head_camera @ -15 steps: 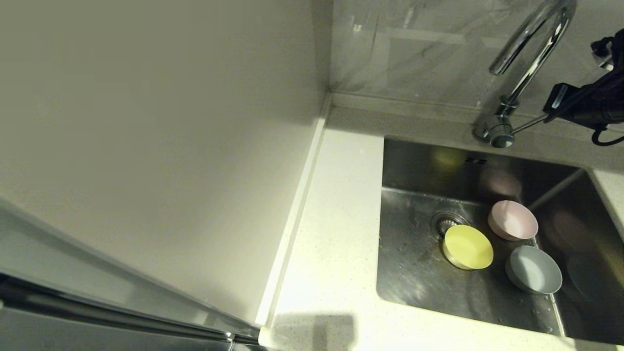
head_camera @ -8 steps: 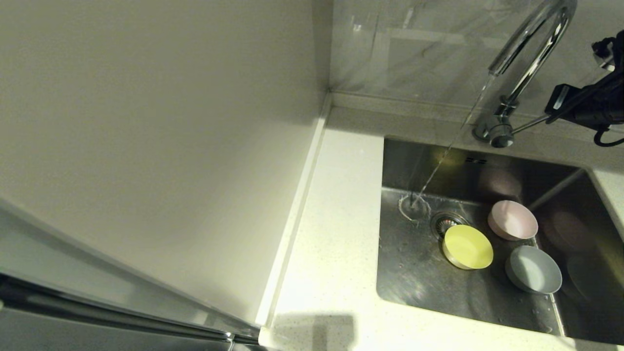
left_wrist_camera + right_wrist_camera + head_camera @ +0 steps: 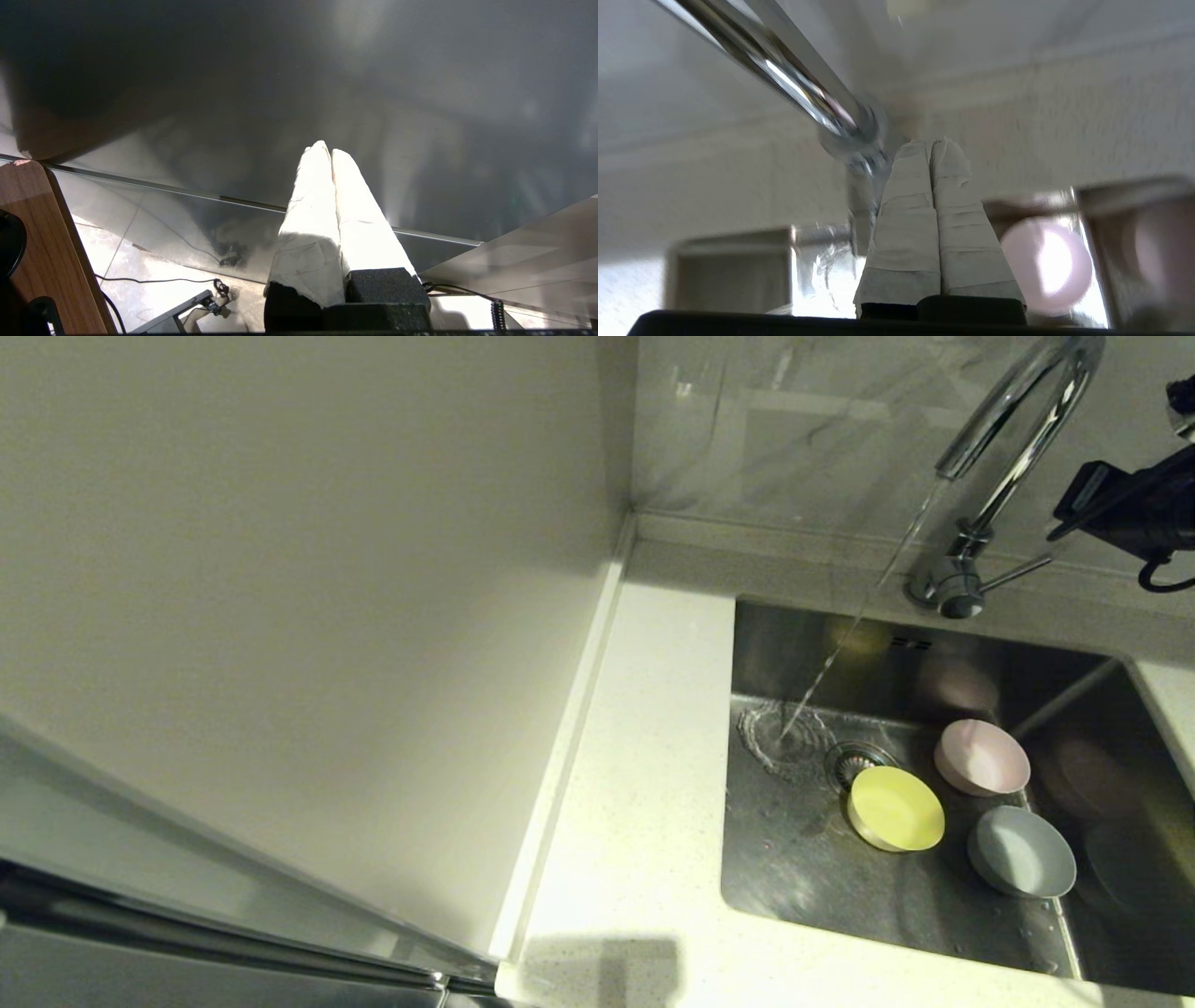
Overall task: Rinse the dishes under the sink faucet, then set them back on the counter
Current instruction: Turn on the faucet, then wait for the water to rinse the bowl
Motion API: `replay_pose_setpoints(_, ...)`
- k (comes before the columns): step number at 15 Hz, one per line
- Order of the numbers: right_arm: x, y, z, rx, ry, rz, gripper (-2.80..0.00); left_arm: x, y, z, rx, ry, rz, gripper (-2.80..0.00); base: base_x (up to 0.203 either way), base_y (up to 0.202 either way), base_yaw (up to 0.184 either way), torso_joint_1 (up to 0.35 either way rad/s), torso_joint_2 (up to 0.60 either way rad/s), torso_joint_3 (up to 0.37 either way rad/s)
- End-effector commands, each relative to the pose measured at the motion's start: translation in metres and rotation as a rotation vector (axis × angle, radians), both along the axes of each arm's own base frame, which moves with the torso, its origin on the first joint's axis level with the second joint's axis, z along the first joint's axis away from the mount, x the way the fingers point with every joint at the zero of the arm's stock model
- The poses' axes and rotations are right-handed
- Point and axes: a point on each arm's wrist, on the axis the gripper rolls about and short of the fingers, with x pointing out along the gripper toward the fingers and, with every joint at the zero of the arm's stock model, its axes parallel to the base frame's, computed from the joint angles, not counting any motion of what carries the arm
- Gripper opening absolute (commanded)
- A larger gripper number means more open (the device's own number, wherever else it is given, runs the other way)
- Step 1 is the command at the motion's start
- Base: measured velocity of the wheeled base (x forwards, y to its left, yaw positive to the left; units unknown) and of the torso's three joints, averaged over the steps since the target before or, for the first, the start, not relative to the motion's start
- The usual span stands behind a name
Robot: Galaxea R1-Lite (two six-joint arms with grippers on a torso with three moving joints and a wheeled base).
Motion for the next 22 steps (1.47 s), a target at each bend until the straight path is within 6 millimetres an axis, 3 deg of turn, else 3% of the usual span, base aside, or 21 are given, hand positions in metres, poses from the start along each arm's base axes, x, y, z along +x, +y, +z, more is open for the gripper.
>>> replay_pose_setpoints(1,-0.006,-0.001,0.009,-0.014,-0.035,-0.011,-2.80,0.000,0.000,-0.001,0.000,0.003,0.000,-2.80,0.000,0.000,0.000,0.000,0.00,0.000)
replay_pose_setpoints(4,-0.028,-0.022,0.031,-0.111,-0.111,-0.078,-2.80,0.000,0.000,-0.001,0.000,0.003,0.000,-2.80,0.000,0.000,0.000,0.000,0.00,0.000)
replay_pose_setpoints(7,-0.070,-0.044,0.056,-0.274,-0.134,-0.167,-2.80,0.000,0.000,-0.001,0.000,0.003,0.000,-2.80,0.000,0.000,0.000,0.000,0.00,0.000)
replay_pose_setpoints(10,-0.101,-0.066,0.036,-0.461,0.046,-0.199,-2.80,0.000,0.000,-0.001,0.000,0.003,0.000,-2.80,0.000,0.000,0.000,0.000,0.00,0.000)
replay_pose_setpoints(13,-0.138,-0.075,-0.004,-0.568,0.253,-0.132,-2.80,0.000,0.000,-0.001,0.000,0.003,0.000,-2.80,0.000,0.000,0.000,0.000,0.00,0.000)
replay_pose_setpoints(15,-0.169,-0.065,-0.032,-0.619,0.370,-0.083,-2.80,0.000,0.000,-0.001,0.000,0.003,0.000,-2.80,0.000,0.000,0.000,0.000,0.00,0.000)
replay_pose_setpoints(18,-0.220,-0.022,-0.054,-0.653,0.402,-0.023,-2.80,0.000,0.000,-0.001,0.000,0.003,0.000,-2.80,0.000,0.000,0.000,0.000,0.00,0.000)
replay_pose_setpoints(22,-0.269,0.054,-0.069,-0.539,0.164,0.155,-2.80,0.000,0.000,-0.001,0.000,0.003,0.000,-2.80,0.000,0.000,0.000,0.000,0.00,0.000)
